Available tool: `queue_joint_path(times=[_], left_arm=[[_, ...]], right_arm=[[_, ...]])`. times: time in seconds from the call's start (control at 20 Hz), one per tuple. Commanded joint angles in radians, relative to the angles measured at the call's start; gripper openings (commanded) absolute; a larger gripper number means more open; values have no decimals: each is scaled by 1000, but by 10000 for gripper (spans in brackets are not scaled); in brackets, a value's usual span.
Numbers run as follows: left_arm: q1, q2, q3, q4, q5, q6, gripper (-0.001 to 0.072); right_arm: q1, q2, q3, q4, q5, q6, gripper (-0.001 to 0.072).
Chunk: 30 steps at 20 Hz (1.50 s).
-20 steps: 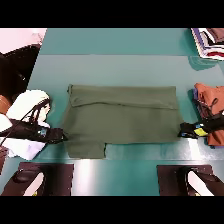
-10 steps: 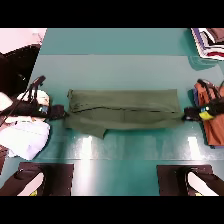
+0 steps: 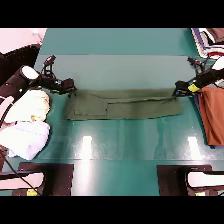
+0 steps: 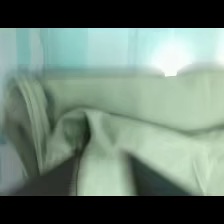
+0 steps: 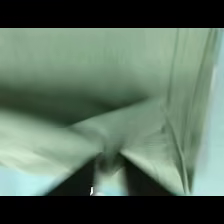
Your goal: Fold the shirts.
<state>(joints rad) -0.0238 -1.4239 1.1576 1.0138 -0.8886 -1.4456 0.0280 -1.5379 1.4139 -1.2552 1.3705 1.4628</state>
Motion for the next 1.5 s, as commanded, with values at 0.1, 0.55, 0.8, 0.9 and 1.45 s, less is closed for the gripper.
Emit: queue_joint_path(times=[0.1, 0.55, 0.8, 0.9, 1.45], left_arm=[[0, -42, 88, 3, -43, 7, 542], [-51, -42, 144, -32, -222, 33, 40], [-170, -44, 144, -32, -168, 0, 30], [-209, -45, 144, -33, -127, -29, 30], [-461, -313, 291, -156, 64, -100, 29]], right_arm=[[-96, -94, 87, 319, 8, -113, 387], [-412, -23, -198, 321, 43, -245, 565], [-390, -152, -199, 322, 11, -260, 564], [-359, -187, -198, 364, 11, -291, 561], [-208, -31, 16, 397, 60, -270, 15]])
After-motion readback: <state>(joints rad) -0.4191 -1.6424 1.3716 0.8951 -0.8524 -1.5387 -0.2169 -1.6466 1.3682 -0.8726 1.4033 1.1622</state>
